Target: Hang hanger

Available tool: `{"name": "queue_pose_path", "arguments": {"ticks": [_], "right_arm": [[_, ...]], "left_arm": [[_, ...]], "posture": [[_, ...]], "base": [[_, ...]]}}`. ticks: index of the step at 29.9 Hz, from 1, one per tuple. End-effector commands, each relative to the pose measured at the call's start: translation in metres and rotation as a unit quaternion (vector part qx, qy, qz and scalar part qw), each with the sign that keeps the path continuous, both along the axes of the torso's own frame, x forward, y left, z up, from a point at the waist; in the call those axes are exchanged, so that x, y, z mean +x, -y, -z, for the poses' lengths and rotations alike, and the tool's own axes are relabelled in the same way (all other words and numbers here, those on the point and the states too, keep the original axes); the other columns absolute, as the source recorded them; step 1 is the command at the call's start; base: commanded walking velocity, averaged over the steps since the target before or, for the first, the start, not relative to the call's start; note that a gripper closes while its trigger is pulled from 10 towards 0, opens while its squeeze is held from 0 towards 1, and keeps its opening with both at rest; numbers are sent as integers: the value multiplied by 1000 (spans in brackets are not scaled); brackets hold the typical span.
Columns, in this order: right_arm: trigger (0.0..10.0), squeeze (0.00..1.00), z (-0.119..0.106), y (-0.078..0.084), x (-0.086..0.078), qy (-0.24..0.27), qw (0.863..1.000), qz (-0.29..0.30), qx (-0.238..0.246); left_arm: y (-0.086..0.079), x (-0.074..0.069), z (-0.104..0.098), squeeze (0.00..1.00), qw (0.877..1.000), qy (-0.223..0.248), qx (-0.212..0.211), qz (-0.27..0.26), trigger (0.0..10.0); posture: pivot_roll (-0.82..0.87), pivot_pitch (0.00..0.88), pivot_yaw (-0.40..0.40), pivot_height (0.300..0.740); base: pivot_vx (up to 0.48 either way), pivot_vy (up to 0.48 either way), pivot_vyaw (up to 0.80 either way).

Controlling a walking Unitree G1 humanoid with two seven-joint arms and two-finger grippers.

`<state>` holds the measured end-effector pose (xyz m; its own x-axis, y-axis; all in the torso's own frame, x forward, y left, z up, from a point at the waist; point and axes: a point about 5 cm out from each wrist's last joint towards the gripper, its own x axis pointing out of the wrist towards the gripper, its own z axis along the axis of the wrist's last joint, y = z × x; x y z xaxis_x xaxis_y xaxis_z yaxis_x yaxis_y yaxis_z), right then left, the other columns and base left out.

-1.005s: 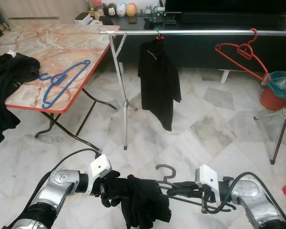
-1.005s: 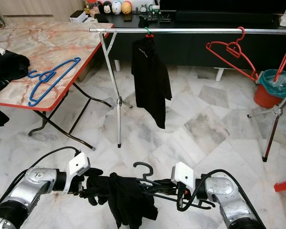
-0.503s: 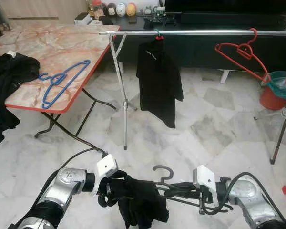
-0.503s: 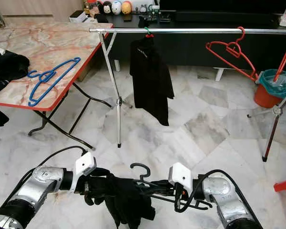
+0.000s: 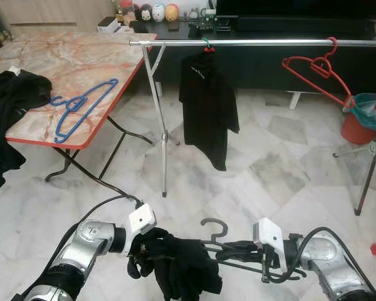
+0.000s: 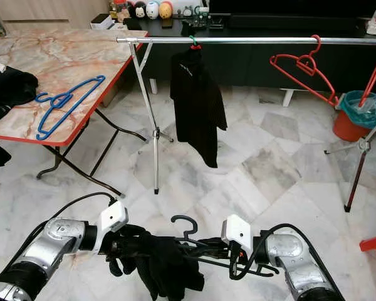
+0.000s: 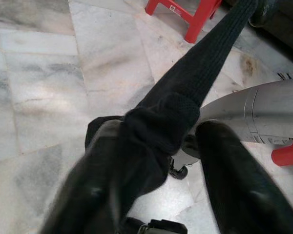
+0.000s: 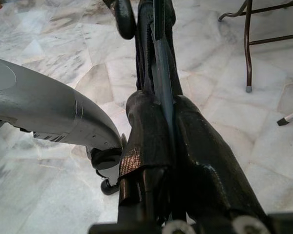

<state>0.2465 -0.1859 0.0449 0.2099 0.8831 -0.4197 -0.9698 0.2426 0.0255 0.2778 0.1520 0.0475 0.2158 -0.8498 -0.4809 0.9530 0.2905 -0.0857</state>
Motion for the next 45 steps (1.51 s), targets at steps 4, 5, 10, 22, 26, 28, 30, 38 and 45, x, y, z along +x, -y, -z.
{"name": "queue_pose_path", "arguments": {"ticks": [4,5,10,22,26,28,30,38,45], "right_arm": [[0,0,-8,-6,2,18,1000,-10,16],[0,0,-8,-6,2,18,1000,-10,16],[0,0,-4,-7,0,13,1000,-14,11],[0,0,7,-10,-9,-1,999,-32,-14],[0,0,12,-10,-12,-6,999,-40,-29],[0,0,14,-11,-15,-8,999,-42,-30],[0,0,16,-12,-16,-9,999,-44,-32],[0,0,18,-12,-17,-10,998,-45,-36],[0,0,18,-12,-16,-5,998,-40,-38]], "left_arm": [[0,2,-2,0,1000,3,8,4,0],[0,2,-2,0,1000,3,9,6,0],[-1,1,-4,0,1000,-1,16,21,0],[-5,-2,-8,0,996,3,57,66,0],[-2,6,-17,0,997,25,48,54,0],[1,11,-24,0,997,42,36,46,0],[2,15,-30,0,998,52,25,39,0],[6,20,-46,0,997,68,-5,36,0],[8,16,-52,0,997,61,-24,48,0]], "posture": [[13,63,60,740],[13,63,60,740],[13,63,60,740],[17,66,61,740],[18,66,61,740],[19,66,62,740],[20,65,62,740],[20,63,63,740],[20,63,62,740]], "base": [[0,0,0],[0,0,0],[0,0,0],[0,0,0],[0,0,0],[0,0,0],[0,0,0],[0,0,0],[0,0,0]]}}
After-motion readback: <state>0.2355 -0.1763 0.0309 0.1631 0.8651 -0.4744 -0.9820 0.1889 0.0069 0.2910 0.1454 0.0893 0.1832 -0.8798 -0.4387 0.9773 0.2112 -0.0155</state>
